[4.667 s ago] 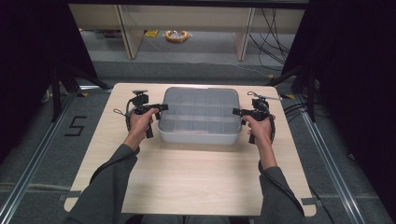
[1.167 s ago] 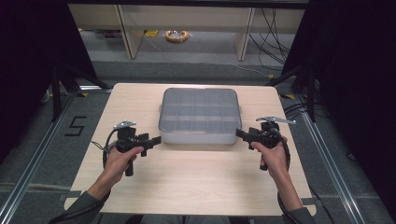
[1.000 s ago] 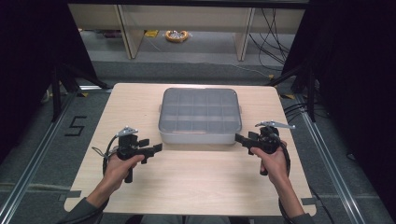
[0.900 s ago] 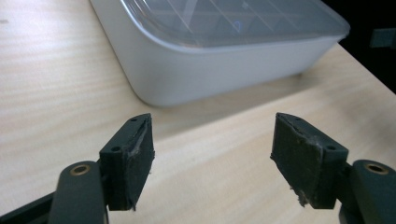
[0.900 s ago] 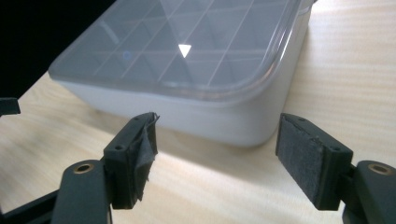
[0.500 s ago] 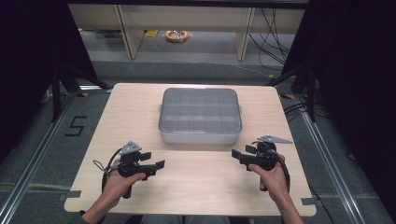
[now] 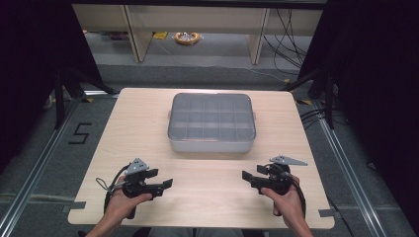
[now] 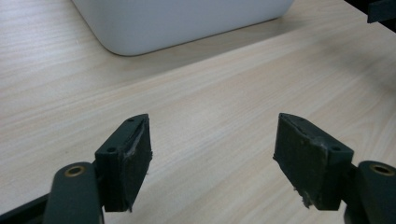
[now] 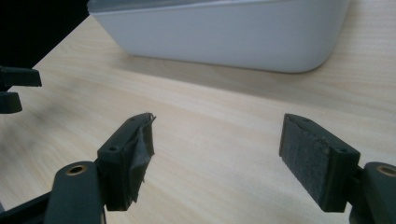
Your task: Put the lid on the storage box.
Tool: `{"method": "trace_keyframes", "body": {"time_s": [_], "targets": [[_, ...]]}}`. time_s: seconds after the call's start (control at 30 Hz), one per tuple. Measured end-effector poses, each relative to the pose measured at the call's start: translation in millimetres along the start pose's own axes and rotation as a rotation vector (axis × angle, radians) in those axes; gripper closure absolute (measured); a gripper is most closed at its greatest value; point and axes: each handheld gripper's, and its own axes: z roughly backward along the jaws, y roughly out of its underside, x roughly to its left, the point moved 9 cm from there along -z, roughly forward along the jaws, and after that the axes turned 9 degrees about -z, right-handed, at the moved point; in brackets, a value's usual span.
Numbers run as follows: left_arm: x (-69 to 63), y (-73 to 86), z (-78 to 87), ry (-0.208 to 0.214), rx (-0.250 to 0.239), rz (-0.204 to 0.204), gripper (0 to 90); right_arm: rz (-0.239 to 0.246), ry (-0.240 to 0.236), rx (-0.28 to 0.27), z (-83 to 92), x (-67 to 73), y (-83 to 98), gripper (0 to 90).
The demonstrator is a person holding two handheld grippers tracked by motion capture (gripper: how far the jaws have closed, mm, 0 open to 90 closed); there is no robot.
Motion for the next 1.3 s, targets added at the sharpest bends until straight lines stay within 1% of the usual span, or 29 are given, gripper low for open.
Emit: {"method": "trace_keyframes", "body": {"time_s": [0.03, 0.07, 0.1, 0.17, 0.2, 0.27, 0.3, 0.33, 0.37, 0.4, 0.43, 0.47, 0.5, 0.53, 0.57, 0.63, 0.7, 0.73, 0.77, 0.87, 0.97, 1.03, 1.07, 1.1, 1.13, 1.2, 1.23, 1.27, 1.3], "targets": [[-2.9, -0.3, -1.1, 0.0, -0.016, 0.009, 26.9, 0.006, 0.013, 0.021, 1.4, -0.7, 3.7, 27.3], [-3.7, 1.0, -0.3, 0.002, -0.005, 0.005, 26.8, -0.021, 0.013, 0.026, 1.9, 2.6, 7.6, 27.1], [-3.6, 2.5, 1.0, -0.001, 0.006, -0.015, 26.8, 0.016, 0.003, 0.021, 1.2, 0.8, 8.1, 27.0], [-6.8, 4.0, 0.3, -0.001, 0.002, -0.016, 26.8, -0.017, 0.005, 0.035, 1.8, 5.2, 14.0, 26.8], [-8.2, 5.6, -0.2, -0.001, 0.004, -0.023, 26.7, 0.017, -0.01, 0.028, 2.2, 5.3, 15.0, 26.8], [-11.5, 9.6, -0.7, -0.005, 0.022, -0.04, 26.5, 0.006, -0.003, 0.042, 3.1, 8.4, 19.7, 26.6], [-11.6, 12.0, 0.2, -0.003, 0.036, -0.066, 26.4, 0.032, -0.011, 0.043, 3.3, 8.7, 21.3, 26.2], [-12.5, 13.2, 0.4, -0.012, 0.041, -0.067, 26.4, -0.002, -0.001, 0.062, 5.9, 11.5, 25.1, 25.8], [-15.3, 12.9, -0.5, -0.003, 0.028, -0.058, 26.3, 0.009, -0.011, 0.05, 5.5, 11.8, 25.9, 25.2], [-16.3, 14.5, 0.0, -0.001, 0.035, -0.07, 26.3, -0.001, -0.012, 0.061, 5.9, 13.0, 28.5, 24.5], [-17.9, 16.3, 0.8, -0.002, 0.044, -0.076, 26.2, 0.034, -0.005, 0.058, 7.0, 10.5, 28.9, 23.6], [-19.3, 18.4, 1.2, 0.002, 0.053, -0.081, 26.1, 0.041, -0.02, 0.051, 7.0, 12.5, 30.1, 23.3], [-21.6, 20.9, 1.7, 0.012, 0.062, -0.079, 26.1, 0.041, -0.012, 0.057, 7.5, 12.9, 32.5, 23.3], [-24.5, 21.1, 1.0, 0.007, 0.049, -0.06, 26.0, 0.052, -0.005, 0.06, 9.2, 12.8, 34.7, 22.9], [-24.4, 23.7, 2.9, 0.017, 0.07, -0.088, 26.0, 0.05, -0.017, 0.062, 9.1, 13.8, 36.8, 22.4], [-27.9, 26.2, 3.3, 0.015, 0.069, -0.08, 25.9, 0.04, -0.012, 0.073, 9.9, 13.5, 40.4, 21.8], [-30.0, 29.2, 4.8, 0.007, 0.078, -0.093, 25.9, 0.038, -0.018, 0.073, 10.6, 14.0, 42.7, 21.7], [-32.7, 30.6, 5.7, 0.021, 0.081, -0.086, 25.8, 0.04, -0.023, 0.072, 12.6, 14.5, 44.0, 21.3], [-33.8, 31.1, 5.6, 0.016, 0.076, -0.084, 25.8, -0.005, -0.026, 0.092, 14.7, 18.7, 47.9, 21.0], [-35.8, 35.3, 6.5, 0.016, 0.089, -0.105, 25.7, 0.047, -0.021, 0.093, 15.0, 17.6, 54.3, 20.1], [-40.5, 38.9, 6.6, 0.022, 0.092, -0.085, 25.7, 0.06, -0.015, 0.122, 17.6, 20.8, 64.4, 18.6], [-42.9, 40.7, 8.2, 0.024, 0.103, -0.1, 25.5, 0.08, -0.005, 0.13, 17.9, 21.6, 70.1, 17.9], [-46.4, 40.7, 7.7, 0.034, 0.093, -0.09, 25.5, 0.064, 0.003, 0.148, 18.8, 23.8, 74.2, 17.9], [-47.1, 41.7, 8.6, 0.029, 0.102, -0.097, 25.5, 0.099, 0.004, 0.148, 18.8, 22.1, 75.1, 17.9], [-50.4, 42.0, 8.5, 0.043, 0.1, -0.103, 25.4, 0.101, 0.013, 0.154, 19.7, 22.3, 76.6, 17.9], [-54.0, 43.6, 9.2, 0.049, 0.109, -0.106, 25.3, 0.062, -0.007, 0.169, 20.0, 27.9, 81.2, 18.0], [-54.2, 44.4, 9.4, 0.05, 0.118, -0.113, 25.3, 0.102, -0.004, 0.159, 20.7, 24.9, 79.8, 18.0], [-55.8, 44.3, 10.2, 0.056, 0.116, -0.118, 25.3, 0.103, 0.005, 0.159, 20.6, 24.3, 80.4, 17.9], [-56.4, 43.8, 9.7, 0.058, 0.11, -0.122, 25.3, 0.081, 0.002, 0.167, 20.8, 26.6, 82.5, 18.0]]}}
